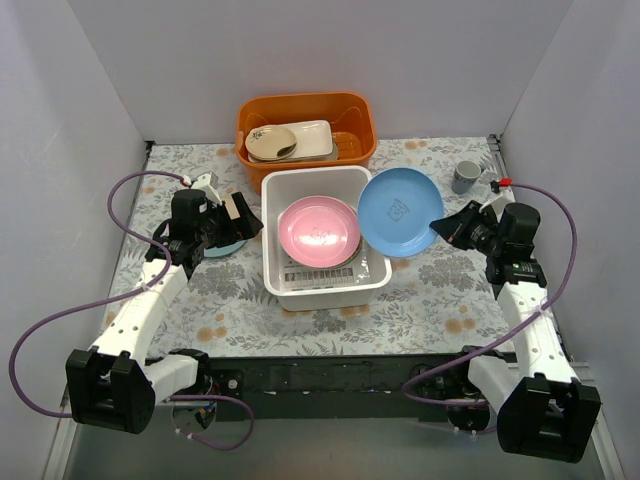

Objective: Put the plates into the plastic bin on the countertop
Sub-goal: Pick up the plate at the center of the board, then place the plate in the plastic bin.

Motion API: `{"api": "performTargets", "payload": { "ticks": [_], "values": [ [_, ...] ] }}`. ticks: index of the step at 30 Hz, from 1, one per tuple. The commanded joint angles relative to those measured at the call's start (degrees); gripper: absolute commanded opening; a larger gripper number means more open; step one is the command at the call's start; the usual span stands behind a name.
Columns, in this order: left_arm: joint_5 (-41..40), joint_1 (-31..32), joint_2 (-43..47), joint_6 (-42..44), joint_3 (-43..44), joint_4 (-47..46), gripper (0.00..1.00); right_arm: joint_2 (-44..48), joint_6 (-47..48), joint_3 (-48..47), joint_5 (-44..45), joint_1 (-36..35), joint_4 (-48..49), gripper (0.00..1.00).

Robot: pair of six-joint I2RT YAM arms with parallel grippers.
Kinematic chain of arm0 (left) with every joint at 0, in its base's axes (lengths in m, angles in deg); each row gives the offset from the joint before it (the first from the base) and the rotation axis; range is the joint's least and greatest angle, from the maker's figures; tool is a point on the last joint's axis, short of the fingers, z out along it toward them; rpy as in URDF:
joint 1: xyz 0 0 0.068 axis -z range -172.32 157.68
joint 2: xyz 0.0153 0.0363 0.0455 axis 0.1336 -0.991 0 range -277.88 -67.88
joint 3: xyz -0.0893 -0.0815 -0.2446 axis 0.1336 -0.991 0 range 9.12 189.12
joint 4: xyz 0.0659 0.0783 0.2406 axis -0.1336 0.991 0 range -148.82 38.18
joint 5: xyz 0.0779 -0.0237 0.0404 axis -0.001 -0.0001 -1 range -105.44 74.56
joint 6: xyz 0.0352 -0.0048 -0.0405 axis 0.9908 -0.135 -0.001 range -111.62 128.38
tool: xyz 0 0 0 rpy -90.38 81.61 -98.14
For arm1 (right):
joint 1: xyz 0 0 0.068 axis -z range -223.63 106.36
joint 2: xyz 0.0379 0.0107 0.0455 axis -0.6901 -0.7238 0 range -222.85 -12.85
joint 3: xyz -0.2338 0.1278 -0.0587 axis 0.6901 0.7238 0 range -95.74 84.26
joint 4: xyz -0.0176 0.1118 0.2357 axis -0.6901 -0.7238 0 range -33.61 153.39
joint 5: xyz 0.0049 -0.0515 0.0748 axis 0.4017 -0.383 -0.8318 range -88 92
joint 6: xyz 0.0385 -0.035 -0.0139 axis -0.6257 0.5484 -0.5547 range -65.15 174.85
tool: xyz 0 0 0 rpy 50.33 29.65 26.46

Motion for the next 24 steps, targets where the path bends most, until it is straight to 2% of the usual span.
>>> {"api": "performTargets", "payload": {
  "ticks": [1, 24],
  "values": [
    [0.66, -0.2, 0.01, 0.12, 0.05, -0.66, 0.98, -0.67, -1.3, -3.77, 3.04, -5.22, 5.39, 0.01],
    [0.84, -0.29, -0.52, 0.38, -0.03, -0.66, 0.98, -8.84, -3.68, -6.94, 11.3, -23.94, 11.36, 0.01]
  ]
}}
